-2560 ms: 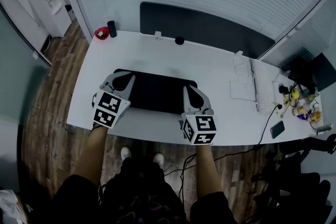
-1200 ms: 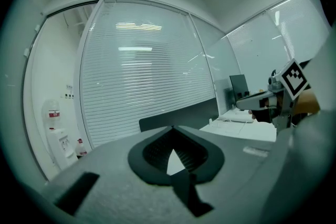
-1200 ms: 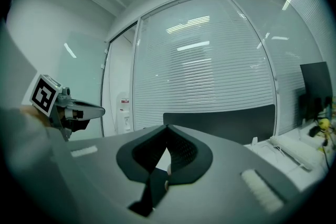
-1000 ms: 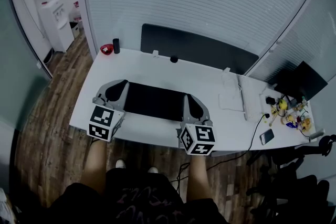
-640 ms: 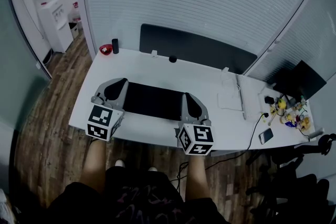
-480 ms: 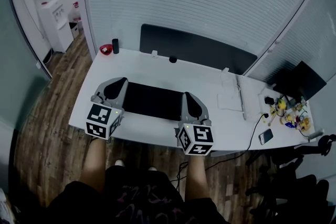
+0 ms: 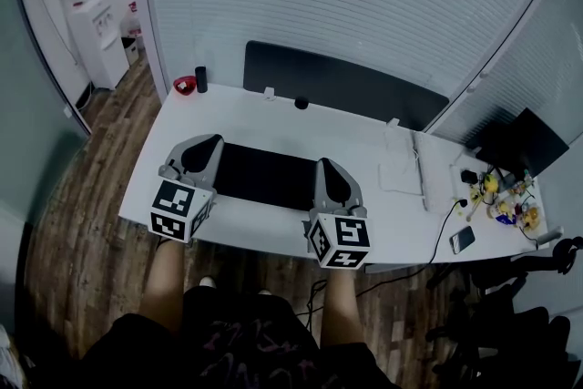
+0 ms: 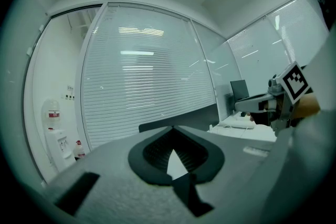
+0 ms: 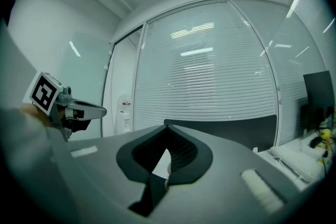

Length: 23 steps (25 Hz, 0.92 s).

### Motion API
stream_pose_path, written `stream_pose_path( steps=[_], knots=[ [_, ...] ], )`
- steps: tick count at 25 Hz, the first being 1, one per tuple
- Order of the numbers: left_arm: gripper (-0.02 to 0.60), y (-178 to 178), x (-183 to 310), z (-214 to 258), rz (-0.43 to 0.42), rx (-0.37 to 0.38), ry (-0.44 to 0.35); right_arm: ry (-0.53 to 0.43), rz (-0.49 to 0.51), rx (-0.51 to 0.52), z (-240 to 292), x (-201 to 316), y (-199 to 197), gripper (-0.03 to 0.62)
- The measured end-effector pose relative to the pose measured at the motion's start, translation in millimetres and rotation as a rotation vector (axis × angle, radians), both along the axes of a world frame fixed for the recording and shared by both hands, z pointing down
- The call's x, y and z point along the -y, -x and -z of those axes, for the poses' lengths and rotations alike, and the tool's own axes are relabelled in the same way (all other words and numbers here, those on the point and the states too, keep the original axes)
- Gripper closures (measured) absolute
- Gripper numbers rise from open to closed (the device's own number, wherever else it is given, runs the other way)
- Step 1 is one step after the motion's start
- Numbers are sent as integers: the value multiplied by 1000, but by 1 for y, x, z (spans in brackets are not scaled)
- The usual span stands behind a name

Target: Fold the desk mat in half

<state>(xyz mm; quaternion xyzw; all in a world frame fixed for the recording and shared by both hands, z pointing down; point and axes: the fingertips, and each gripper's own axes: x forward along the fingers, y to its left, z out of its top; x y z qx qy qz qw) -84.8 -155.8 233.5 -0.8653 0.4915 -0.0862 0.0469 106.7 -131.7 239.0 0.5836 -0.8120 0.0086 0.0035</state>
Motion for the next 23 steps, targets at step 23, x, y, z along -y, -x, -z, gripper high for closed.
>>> stream_pose_path(
  steps=[23],
  knots=[
    [581,-3,19,-13,32,19,27,13,41,-19,-9,25,-5,586]
  ],
)
